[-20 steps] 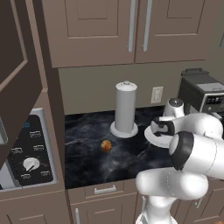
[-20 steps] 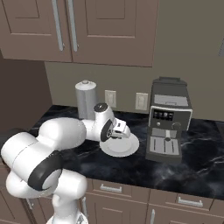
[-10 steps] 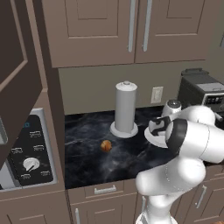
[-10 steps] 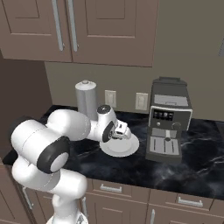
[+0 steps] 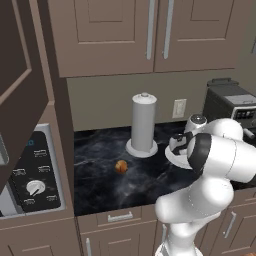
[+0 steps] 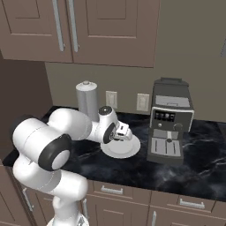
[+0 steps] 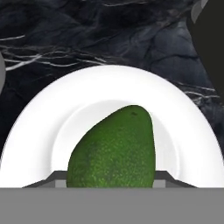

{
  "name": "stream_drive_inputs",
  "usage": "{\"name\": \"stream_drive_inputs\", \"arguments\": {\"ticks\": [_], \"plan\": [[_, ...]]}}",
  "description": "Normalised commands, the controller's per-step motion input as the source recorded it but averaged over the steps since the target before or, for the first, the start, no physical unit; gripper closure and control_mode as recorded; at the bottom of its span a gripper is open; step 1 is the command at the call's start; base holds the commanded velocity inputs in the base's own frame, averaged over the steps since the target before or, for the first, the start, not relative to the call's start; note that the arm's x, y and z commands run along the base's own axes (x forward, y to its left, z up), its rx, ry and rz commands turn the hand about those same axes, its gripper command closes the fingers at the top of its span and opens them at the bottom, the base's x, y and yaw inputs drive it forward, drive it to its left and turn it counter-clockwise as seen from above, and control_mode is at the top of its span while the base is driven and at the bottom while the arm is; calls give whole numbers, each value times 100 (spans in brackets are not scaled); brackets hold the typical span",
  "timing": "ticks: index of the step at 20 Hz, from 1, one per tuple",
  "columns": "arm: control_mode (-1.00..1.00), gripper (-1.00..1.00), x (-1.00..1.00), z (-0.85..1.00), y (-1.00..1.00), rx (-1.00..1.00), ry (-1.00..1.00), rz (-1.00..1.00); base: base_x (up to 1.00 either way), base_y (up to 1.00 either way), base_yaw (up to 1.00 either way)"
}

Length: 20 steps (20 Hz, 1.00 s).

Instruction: Pick the avocado and bread from the counter and place them on the plate. Then pick the jam from the cabinet and place it next to the plate. Lastly close the cabinet door.

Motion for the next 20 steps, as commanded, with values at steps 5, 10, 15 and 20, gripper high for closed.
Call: {"name": "stream_drive_inputs", "arguments": {"ticks": [5,10,15,20], "plan": [[-100,-100,0,0,2,0,0,0,0,0,0],[-100,-100,0,7,1,0,0,0,0,0,0],[-100,-100,-21,36,9,0,0,1,0,0,0],[-100,-100,-85,58,42,-1,-1,5,0,0,0]]}}
